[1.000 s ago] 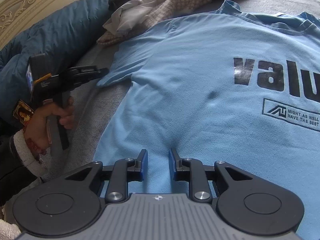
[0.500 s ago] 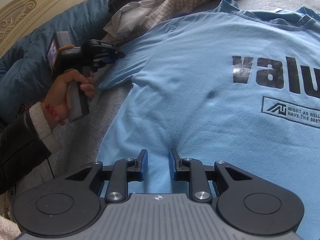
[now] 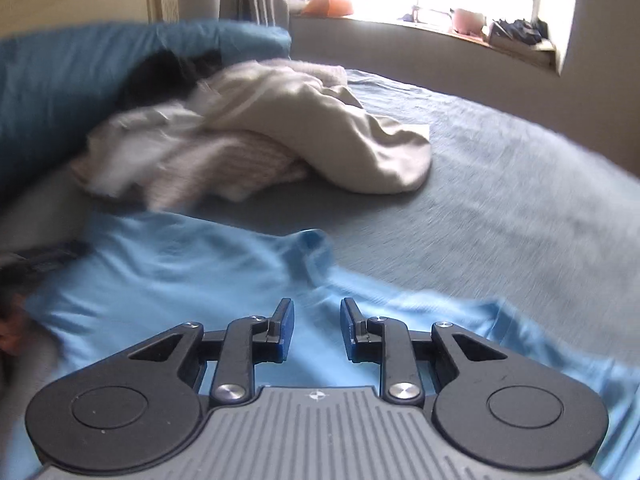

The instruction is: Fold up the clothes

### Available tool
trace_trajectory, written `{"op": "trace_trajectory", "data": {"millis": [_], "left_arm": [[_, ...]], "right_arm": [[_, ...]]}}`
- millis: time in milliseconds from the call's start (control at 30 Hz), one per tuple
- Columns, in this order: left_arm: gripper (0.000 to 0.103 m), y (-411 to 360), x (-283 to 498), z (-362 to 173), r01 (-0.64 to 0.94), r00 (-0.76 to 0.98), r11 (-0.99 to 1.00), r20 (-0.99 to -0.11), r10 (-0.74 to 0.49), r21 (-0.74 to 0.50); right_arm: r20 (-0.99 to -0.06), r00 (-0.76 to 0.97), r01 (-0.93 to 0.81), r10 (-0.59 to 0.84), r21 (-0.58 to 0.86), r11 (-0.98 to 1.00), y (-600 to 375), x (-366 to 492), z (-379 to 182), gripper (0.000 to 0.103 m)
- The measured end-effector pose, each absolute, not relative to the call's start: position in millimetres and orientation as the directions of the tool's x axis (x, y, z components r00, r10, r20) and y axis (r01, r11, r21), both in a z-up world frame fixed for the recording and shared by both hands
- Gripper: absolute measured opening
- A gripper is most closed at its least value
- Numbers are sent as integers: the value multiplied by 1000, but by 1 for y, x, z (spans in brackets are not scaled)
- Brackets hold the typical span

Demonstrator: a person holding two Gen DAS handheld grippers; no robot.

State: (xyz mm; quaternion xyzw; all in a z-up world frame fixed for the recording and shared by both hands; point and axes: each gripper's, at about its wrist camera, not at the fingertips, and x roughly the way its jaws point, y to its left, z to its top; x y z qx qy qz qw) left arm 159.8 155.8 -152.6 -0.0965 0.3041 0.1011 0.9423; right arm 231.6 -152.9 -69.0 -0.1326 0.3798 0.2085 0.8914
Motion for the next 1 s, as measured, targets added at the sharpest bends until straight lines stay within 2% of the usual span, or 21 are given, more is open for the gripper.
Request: {"op": "trace_trajectory", "data": {"millis": [133,267,500,633,667,733,800,833,1000], "left_arm": [[25,158,161,-157,-248,799,960,-589,125,-132],[25,155,162,-159,-247,800,962,-585,136,-114],[25,154,160,-159,-247,802,963,-580,143,-104],[25,151,160,-159,-248,801,965,-579,155,-85],[25,150,160,-159,-247,801,965,-578,156,-83],[25,150,160,-159,-248,802,965,-577,156,-83],[25,150,160,-160,-247,802,965,-576,156,-83],[25,150,160,-160,-247,802,966,-576,157,-81],[25,150,160,-160,-247,803,966,-575,158,-80]], "right_arm": [[-768,595,-553,237,-177,814,-144,266,-92,28],[-809,542,-611,227,-194,768,-142,293,-109,36],[-841,464,-664,279,-122,738,-147,312,-115,49],[-855,429,-658,291,-75,749,-153,320,-121,49],[-857,424,-658,294,-69,750,-152,319,-122,47],[-857,408,-677,315,-52,734,-149,315,-121,17],[-854,404,-693,327,-52,719,-146,310,-121,5],[-848,419,-692,324,-66,719,-145,309,-120,2],[-789,538,-596,295,-109,796,-154,317,-115,1]]}}
